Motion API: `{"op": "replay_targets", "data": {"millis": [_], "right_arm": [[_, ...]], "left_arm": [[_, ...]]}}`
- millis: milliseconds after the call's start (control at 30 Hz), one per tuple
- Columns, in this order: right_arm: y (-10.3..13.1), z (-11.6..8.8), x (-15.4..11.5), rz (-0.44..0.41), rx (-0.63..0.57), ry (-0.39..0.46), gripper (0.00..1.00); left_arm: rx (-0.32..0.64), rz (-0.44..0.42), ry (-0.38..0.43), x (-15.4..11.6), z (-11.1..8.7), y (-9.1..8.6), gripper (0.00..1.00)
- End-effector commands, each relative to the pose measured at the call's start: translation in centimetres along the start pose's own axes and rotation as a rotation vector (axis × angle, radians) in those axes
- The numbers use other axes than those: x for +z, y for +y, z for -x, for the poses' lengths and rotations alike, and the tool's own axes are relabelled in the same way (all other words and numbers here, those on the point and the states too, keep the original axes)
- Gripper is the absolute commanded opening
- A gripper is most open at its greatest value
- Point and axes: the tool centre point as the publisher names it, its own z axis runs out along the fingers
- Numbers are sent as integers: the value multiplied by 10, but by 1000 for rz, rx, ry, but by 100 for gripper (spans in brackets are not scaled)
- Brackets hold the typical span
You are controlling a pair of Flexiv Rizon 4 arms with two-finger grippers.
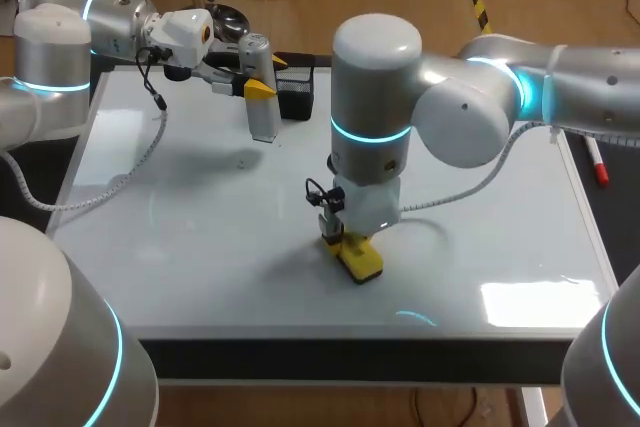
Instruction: Pick up the inspection probe, press it on each red-marked spot on the whiteboard one by one, put down the probe, pick up the eraser, and wipe off all the red marks.
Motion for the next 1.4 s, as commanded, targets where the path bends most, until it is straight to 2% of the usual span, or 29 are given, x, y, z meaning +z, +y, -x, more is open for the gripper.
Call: {"op": "replay_targets", "data": {"millis": [33, 700, 1400], "right_arm": [[-1, -3, 8, 6, -4, 4, 0], [23, -39, 19, 26, 53, 31, 0], [39, -58, 16, 39, 92, 48, 0]], "left_arm": [[0, 1, -1, 0, 0, -1, 0], [0, 1, -1, 0, 0, -1, 0], [0, 1, -1, 0, 0, -1, 0]]}}
